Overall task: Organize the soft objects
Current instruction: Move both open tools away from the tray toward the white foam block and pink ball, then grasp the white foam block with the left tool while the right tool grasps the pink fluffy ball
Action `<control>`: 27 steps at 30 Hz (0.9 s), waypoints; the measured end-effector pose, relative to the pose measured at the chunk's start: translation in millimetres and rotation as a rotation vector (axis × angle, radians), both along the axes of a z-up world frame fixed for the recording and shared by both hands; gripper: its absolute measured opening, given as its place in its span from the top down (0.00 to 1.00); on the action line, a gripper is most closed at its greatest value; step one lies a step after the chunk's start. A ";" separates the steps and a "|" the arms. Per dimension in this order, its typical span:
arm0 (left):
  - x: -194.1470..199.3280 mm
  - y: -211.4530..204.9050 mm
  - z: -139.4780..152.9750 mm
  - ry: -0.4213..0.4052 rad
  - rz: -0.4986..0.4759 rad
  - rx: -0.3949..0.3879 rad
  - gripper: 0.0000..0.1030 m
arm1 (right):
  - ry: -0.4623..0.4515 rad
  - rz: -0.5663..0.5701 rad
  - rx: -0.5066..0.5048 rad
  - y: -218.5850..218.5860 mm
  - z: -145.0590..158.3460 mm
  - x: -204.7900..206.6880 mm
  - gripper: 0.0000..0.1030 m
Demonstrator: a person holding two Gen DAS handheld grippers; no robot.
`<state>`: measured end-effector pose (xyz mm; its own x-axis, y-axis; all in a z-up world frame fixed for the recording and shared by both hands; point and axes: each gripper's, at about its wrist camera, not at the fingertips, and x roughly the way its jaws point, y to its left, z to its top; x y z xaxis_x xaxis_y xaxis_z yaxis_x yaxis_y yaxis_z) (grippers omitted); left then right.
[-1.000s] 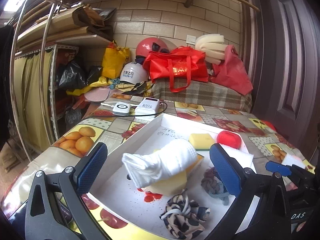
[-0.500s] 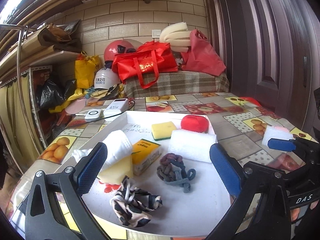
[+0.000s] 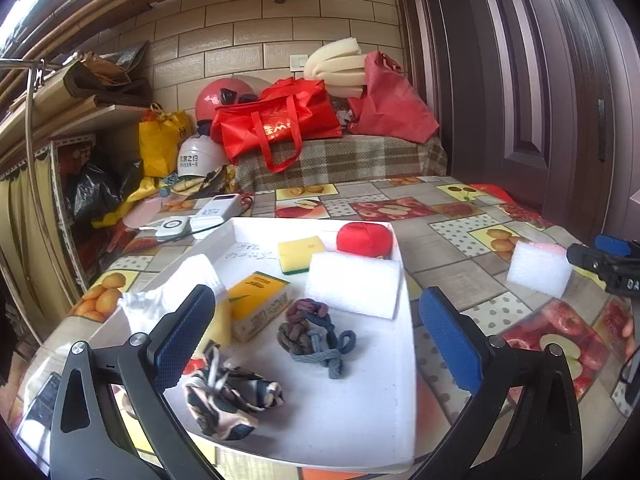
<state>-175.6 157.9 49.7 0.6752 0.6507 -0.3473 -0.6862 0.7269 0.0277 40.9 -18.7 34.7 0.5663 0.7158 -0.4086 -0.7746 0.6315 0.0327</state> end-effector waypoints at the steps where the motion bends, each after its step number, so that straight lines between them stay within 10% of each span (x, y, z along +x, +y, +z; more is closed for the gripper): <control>1: 5.2 -3.2 -0.4 0.003 -0.017 -0.011 0.00 | 0.003 -0.052 0.001 -8.5 0.3 14.3 0.00; 8: 73.9 -35.9 -4.6 0.101 -0.151 -0.041 0.00 | 0.034 -0.323 -0.104 -19.0 -3.8 90.5 0.00; 18: 90.5 -36.8 -6.0 0.117 -0.161 -0.084 0.00 | -0.078 0.048 -0.243 13.8 -15.1 15.2 0.00; 27: 112.1 -45.0 -12.3 0.184 -0.222 -0.096 0.00 | 0.217 0.039 -0.149 7.8 -18.4 93.1 0.00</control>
